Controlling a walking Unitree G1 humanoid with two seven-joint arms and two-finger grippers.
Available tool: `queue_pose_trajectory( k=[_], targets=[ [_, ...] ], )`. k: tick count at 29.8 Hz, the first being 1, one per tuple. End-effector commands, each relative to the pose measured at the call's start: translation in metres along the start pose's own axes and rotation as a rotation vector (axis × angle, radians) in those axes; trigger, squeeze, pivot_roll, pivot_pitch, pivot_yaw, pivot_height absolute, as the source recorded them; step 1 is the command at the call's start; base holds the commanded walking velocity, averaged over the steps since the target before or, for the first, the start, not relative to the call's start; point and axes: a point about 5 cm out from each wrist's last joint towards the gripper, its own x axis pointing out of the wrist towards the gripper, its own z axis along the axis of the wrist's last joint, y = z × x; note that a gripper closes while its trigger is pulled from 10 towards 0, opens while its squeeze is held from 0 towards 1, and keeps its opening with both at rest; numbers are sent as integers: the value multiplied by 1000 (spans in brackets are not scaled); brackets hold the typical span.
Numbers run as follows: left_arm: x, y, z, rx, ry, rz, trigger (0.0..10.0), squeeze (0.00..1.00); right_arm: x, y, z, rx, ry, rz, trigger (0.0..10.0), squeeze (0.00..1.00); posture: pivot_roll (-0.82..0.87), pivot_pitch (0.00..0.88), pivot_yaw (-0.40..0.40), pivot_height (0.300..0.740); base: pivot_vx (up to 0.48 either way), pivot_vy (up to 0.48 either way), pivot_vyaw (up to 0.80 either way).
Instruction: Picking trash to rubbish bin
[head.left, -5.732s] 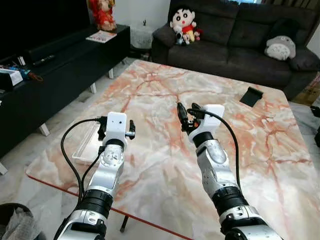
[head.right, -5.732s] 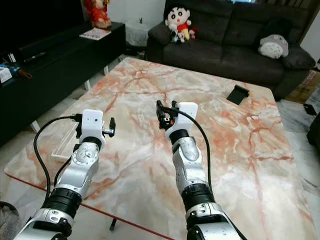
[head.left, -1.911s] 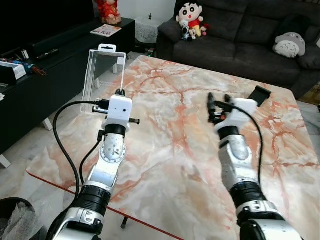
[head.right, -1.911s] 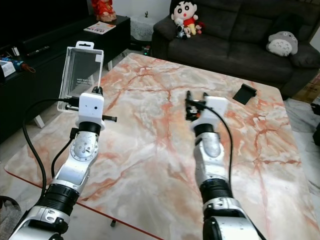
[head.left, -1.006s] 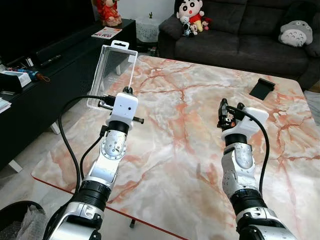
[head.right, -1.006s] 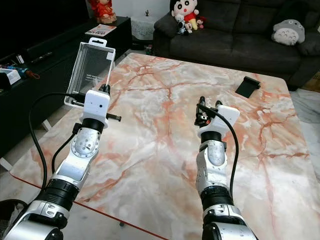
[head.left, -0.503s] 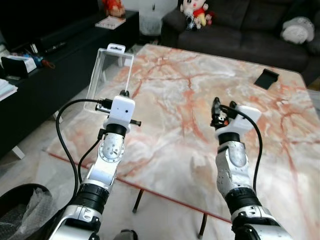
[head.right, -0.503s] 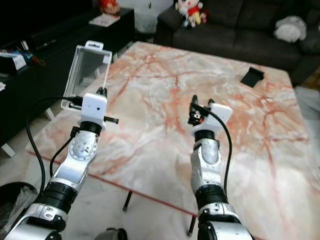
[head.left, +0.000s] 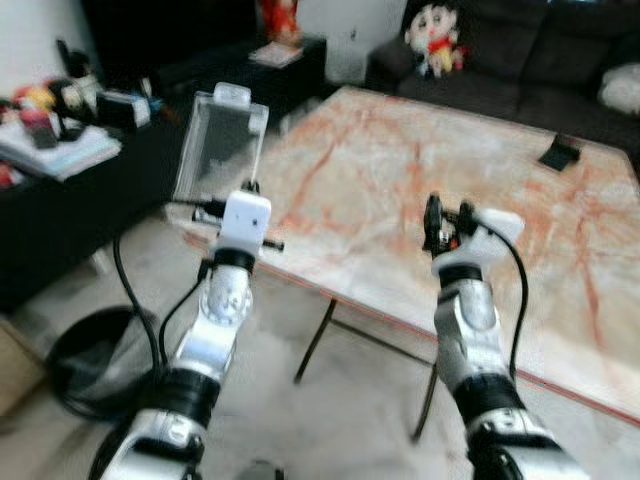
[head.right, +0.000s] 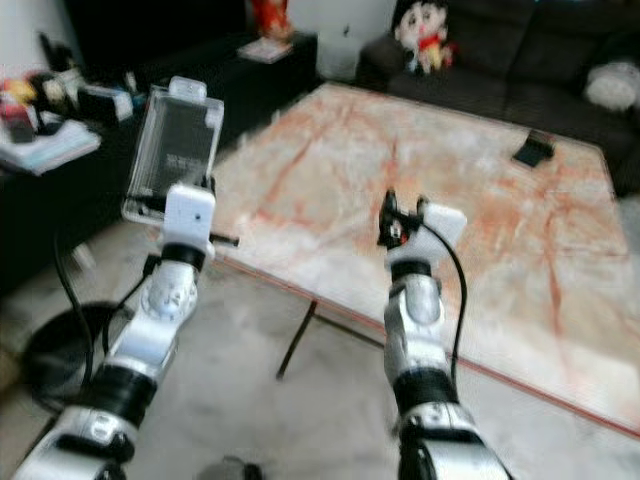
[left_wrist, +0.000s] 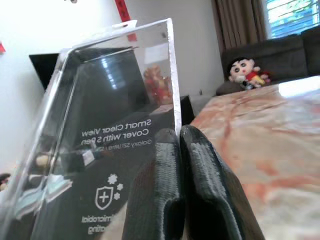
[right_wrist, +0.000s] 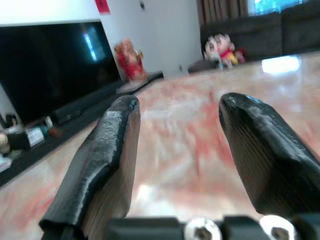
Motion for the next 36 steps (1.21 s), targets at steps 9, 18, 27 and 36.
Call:
queue_pose_trajectory(
  k=[9,18,27,36],
  targets=[
    [3,0,5,9,-19,4,10000,0,3,-3,5,-11,-9,2,10000,0,206,0,-70,740,-267,0,0],
    [-2,3,-16,-31,97,27,10000,0,-3,-17,-9,-43,76,-22,10000,0,206,0,-70,740,-143,0,0],
    [-52,-7,-92,-21,456,-106,10000,0,-52,-64,-71,-132,491,-88,10000,0,201,0,-79,740,0,0,0],
    [-108,-4,-138,-57,749,-131,10000,0,-100,-95,-100,-172,738,-154,10000,0,200,0,-84,740,0,0,0]
  ],
)
